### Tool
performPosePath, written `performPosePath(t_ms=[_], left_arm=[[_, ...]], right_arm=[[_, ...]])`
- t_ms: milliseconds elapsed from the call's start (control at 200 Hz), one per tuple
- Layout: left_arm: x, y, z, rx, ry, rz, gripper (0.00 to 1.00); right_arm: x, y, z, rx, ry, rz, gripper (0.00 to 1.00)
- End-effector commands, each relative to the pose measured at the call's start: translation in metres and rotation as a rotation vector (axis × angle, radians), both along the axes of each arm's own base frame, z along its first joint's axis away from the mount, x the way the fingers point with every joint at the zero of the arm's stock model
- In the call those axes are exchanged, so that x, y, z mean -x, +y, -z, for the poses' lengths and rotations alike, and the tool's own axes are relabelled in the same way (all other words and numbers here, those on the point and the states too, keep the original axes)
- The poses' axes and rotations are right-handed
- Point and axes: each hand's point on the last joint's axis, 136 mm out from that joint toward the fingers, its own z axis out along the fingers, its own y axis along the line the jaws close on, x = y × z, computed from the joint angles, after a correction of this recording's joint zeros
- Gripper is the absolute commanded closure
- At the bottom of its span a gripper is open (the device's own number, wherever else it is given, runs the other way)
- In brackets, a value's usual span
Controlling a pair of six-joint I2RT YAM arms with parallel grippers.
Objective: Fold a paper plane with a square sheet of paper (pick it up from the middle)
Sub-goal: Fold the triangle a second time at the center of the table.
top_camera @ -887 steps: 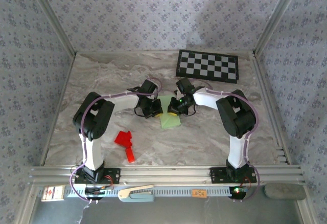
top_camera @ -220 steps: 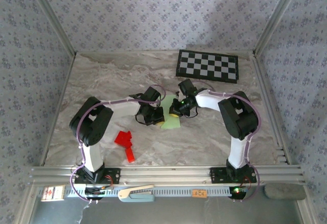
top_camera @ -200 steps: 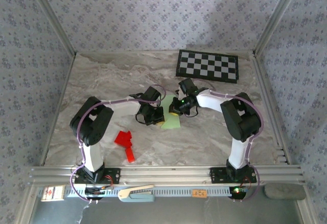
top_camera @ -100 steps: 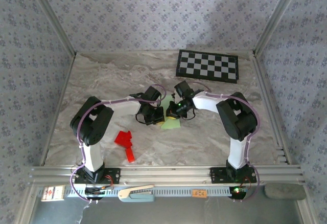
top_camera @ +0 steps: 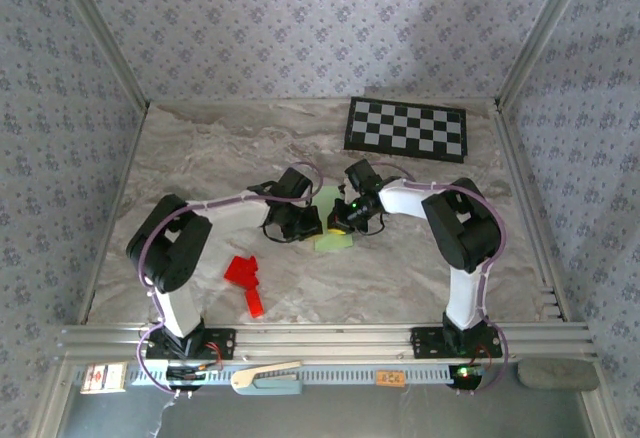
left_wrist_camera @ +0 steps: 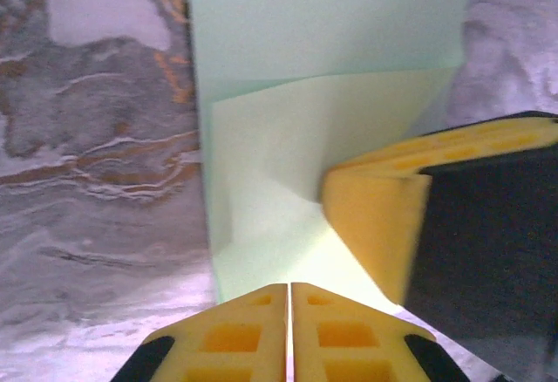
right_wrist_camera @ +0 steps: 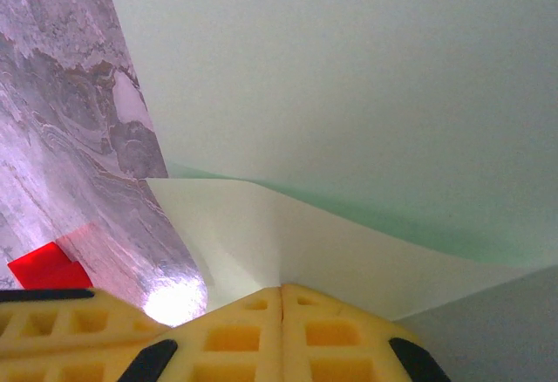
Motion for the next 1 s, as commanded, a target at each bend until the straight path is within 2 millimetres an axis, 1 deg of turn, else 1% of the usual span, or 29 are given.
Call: performPosePath(t_ms=[0,145,280,665,999], left_arm=[[0.007,-0.010,-0.004,0.070,0.008,0.024,0.89],[0.014,-0.017,0.000,0.093,0.030,0.049,0.87],[0.018,-0.017,0.006,0.068,0.050,0.068,0.87],[0.023,-0.004,0.026,-0.011,0.079,0.057,0.88],[0.030,0.005,0.038,-0.055,0.094,0.070,0.90]], right_arm=[[0.014,-0.025,0.036,0.123,0.090,0.043,0.94],[0.015,-0.028,0.038,0.132,0.096,0.052,0.94],[0.015,-0.029,0.038,0.137,0.101,0.055,0.95],[0.016,-0.031,0.039,0.145,0.106,0.056,0.95],[0.016,-0.033,0.041,0.151,0.111,0.059,0.95]])
